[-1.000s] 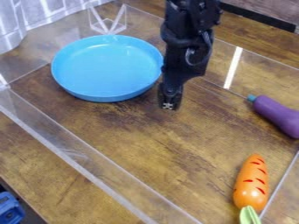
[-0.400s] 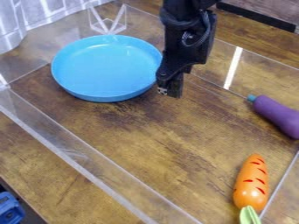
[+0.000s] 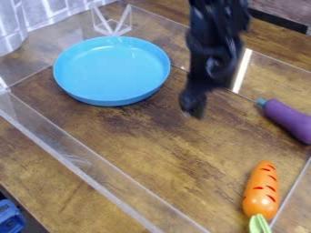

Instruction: Move the carrot to the right side

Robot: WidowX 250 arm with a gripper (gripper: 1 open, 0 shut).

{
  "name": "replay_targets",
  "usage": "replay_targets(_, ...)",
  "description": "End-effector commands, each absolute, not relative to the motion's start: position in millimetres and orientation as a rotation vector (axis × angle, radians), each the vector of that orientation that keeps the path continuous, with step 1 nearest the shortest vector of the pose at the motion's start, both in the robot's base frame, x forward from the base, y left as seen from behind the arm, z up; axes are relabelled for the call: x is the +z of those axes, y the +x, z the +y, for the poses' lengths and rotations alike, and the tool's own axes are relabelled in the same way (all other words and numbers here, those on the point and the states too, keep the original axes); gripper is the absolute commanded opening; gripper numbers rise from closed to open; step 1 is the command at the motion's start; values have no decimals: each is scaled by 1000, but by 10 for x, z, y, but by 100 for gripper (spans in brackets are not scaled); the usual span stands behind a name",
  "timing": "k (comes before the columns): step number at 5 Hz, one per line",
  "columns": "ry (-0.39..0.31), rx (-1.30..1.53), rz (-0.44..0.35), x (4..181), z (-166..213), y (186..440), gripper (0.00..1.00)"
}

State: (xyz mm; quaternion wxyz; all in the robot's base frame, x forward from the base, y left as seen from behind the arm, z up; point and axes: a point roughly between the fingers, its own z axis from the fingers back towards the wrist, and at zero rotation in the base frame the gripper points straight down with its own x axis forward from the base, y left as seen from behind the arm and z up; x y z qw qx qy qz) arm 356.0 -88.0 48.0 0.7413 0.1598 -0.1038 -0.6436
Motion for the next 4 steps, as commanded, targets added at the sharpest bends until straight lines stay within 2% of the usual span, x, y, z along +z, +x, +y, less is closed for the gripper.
replay_targets(1, 425, -1345, -268, 822, -881, 3474, 100)
replay_targets(2, 482, -1329, -257, 1054, -820, 3347, 100)
replay_targets(3, 486, -1312, -241, 1021, -813, 3370, 0)
replay_targets(4, 522, -1268, -214, 1137, -809, 3344, 100)
